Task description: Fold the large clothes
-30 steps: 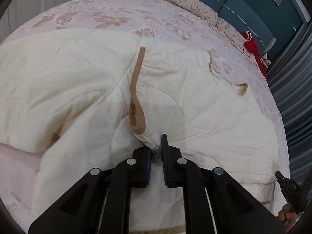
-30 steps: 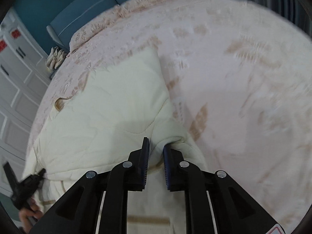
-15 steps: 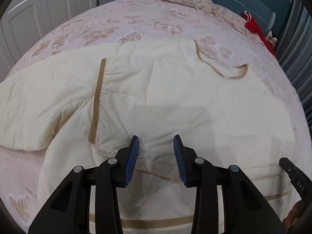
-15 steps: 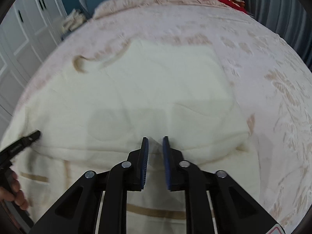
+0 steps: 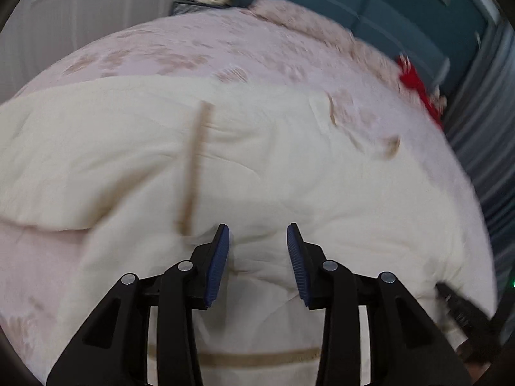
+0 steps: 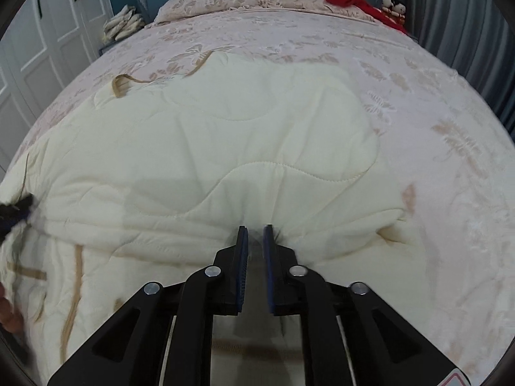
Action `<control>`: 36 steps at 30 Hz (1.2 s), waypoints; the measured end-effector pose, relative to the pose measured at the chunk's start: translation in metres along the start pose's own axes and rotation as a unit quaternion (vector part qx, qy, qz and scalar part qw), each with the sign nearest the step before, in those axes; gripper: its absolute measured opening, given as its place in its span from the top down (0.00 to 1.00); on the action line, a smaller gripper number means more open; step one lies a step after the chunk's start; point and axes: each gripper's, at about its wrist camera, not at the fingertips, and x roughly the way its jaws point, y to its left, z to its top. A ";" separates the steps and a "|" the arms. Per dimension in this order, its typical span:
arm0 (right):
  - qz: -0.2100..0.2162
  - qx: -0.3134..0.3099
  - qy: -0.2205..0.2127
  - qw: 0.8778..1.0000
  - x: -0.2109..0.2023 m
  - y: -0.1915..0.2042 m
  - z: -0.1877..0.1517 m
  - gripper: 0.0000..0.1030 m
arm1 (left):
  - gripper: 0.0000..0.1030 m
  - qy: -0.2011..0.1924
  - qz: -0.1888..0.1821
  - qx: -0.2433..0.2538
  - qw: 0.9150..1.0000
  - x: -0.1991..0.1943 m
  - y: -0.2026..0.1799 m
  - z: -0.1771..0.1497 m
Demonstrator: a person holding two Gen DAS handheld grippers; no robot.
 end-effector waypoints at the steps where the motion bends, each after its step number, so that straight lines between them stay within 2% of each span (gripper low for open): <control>1: -0.003 -0.003 -0.004 1.000 -0.013 0.003 -0.003 0.81 | 0.43 -0.016 0.003 -0.029 0.999 -0.018 0.021 0.003; 2: 0.000 -0.004 -0.008 1.000 -0.026 0.007 -0.008 0.77 | 0.28 -0.031 0.019 -0.053 0.998 -0.034 0.041 0.006; 4: 0.008 0.000 -0.007 1.000 -0.045 0.014 -0.019 0.73 | 0.26 -0.060 0.043 -0.104 0.992 -0.065 0.093 0.009; 7: 0.033 0.003 -0.005 0.999 -0.071 0.035 -0.039 0.72 | 0.26 -0.066 0.101 -0.175 0.977 -0.091 0.177 0.014; 8: 0.039 -0.001 -0.005 0.999 -0.078 0.046 -0.046 0.72 | 0.26 -0.071 0.119 -0.202 0.969 -0.099 0.205 0.016; 9: 0.043 -0.005 -0.005 0.999 -0.083 0.056 -0.051 0.72 | 0.26 -0.075 0.141 -0.239 0.958 -0.109 0.240 0.016; 12: 0.068 -0.034 -0.002 0.997 -0.097 0.099 -0.067 0.72 | 0.26 -0.078 0.167 -0.306 0.934 -0.124 0.300 0.017; 14: 0.078 -0.053 -0.001 0.996 -0.103 0.121 -0.071 0.72 | 0.26 -0.076 0.170 -0.345 0.920 -0.127 0.335 0.017; 17: 0.088 -0.073 0.001 0.993 -0.110 0.148 -0.075 0.72 | 0.26 -0.084 0.147 -0.371 0.913 -0.126 0.356 0.020; 18: 0.090 -0.079 0.001 0.993 -0.113 0.156 -0.075 0.72 | 0.28 -0.087 0.145 -0.369 0.914 -0.125 0.359 0.023; 19: 0.091 -0.082 0.000 0.992 -0.115 0.160 -0.076 0.72 | 0.34 -0.089 0.139 -0.363 0.917 -0.123 0.359 0.028; 21: 0.091 -0.089 -0.002 0.992 -0.120 0.166 -0.075 0.70 | 0.82 -0.082 0.107 -0.347 0.928 -0.118 0.354 0.040; 22: 0.090 -0.089 -0.003 0.992 -0.122 0.166 -0.075 0.70 | 0.89 -0.083 0.092 -0.344 0.931 -0.115 0.349 0.046; 23: 0.090 -0.089 -0.004 0.992 -0.124 0.166 -0.074 0.69 | 0.91 -0.088 0.080 -0.337 0.934 -0.115 0.340 0.055; 27: 0.092 -0.076 -0.007 0.993 -0.133 0.159 -0.072 0.67 | 0.94 -0.131 0.048 -0.247 0.959 -0.142 0.278 0.102; 29: 0.093 -0.067 -0.008 0.993 -0.135 0.152 -0.072 0.67 | 0.95 -0.151 0.019 -0.193 0.969 -0.159 0.232 0.130; 30: 0.094 -0.064 -0.009 0.993 -0.136 0.149 -0.072 0.67 | 0.95 -0.160 -0.006 -0.159 0.974 -0.167 0.197 0.146; 33: 0.093 -0.050 -0.016 0.994 -0.144 0.133 -0.072 0.67 | 0.95 -0.172 -0.051 -0.080 0.981 -0.181 0.116 0.171; 36: 0.089 -0.037 -0.022 0.995 -0.150 0.117 -0.071 0.67 | 0.95 -0.165 -0.110 0.003 0.980 -0.181 0.011 0.184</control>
